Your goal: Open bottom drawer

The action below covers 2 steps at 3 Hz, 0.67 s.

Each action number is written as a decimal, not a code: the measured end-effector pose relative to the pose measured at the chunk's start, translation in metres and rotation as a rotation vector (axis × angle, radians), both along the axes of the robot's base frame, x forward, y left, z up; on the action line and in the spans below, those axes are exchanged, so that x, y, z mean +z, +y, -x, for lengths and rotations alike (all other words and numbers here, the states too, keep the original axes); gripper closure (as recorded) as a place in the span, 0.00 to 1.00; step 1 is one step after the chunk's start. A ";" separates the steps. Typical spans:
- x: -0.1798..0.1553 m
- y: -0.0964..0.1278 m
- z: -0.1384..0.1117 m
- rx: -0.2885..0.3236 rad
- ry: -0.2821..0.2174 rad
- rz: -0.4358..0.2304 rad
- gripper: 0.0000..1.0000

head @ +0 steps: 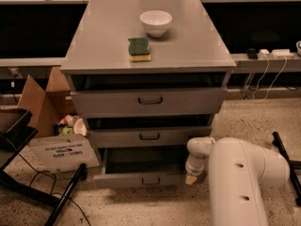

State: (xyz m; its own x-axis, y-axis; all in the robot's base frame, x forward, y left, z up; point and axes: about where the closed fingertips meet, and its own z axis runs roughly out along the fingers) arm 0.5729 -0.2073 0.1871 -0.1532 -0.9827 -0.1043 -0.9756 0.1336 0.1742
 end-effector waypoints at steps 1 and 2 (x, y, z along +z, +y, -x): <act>0.001 0.000 0.000 0.000 0.000 0.000 0.84; 0.005 -0.022 0.012 -0.025 0.006 0.029 1.00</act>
Offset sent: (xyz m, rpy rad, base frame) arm -0.4076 -0.2055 0.1099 -0.3059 0.5031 -0.4768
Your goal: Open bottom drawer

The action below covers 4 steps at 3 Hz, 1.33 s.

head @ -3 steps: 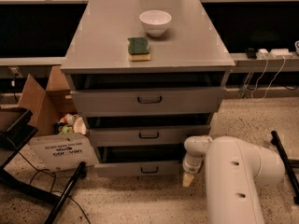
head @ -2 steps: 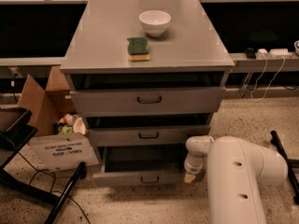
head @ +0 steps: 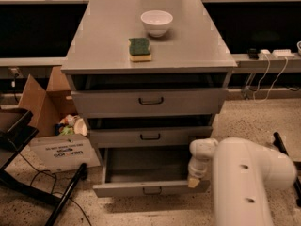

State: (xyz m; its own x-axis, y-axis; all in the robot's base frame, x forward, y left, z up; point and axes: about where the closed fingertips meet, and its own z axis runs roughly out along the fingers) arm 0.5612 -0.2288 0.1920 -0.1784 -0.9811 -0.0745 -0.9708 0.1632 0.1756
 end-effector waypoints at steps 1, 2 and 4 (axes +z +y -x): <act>0.001 -0.004 0.001 -0.006 -0.001 0.009 1.00; 0.004 -0.011 0.024 -0.032 0.030 0.020 1.00; 0.004 -0.009 0.024 -0.032 0.030 0.020 0.63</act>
Offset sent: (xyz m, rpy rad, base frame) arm -0.6104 -0.1946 0.1271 -0.3217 0.8363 -0.7202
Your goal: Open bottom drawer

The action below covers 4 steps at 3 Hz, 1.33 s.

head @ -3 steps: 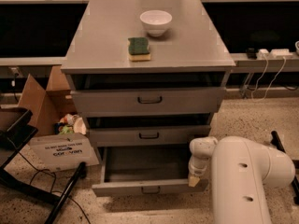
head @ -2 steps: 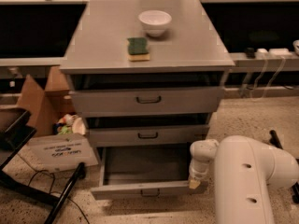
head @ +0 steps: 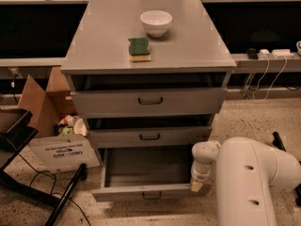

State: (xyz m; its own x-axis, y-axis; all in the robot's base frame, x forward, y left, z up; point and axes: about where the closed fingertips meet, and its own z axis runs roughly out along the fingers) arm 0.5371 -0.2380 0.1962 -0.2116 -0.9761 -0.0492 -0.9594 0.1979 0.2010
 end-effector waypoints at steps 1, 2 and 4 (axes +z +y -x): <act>0.000 0.000 0.000 0.000 0.000 0.000 0.40; 0.000 0.000 0.000 0.000 0.000 0.000 0.16; -0.011 0.002 0.016 -0.010 0.033 -0.029 0.04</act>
Offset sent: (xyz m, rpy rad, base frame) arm 0.0000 0.0000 0.0000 0.0000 0.0000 0.0000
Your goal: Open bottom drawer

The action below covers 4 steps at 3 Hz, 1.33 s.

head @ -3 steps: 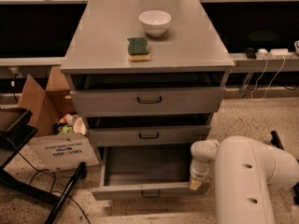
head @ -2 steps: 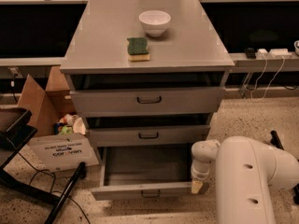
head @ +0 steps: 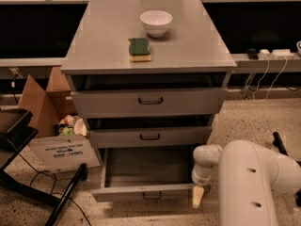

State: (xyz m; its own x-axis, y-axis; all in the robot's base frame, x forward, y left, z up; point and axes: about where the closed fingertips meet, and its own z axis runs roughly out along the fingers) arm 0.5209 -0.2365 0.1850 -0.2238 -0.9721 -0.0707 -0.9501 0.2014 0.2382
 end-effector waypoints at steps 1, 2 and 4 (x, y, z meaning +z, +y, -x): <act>-0.011 -0.005 0.039 -0.028 0.057 -0.042 0.27; -0.004 -0.005 0.039 -0.028 0.057 -0.042 0.50; 0.011 -0.015 0.093 -0.084 0.106 -0.031 1.00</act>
Offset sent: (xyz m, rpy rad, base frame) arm -0.3361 0.0106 0.0410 0.2204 0.3650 -0.2844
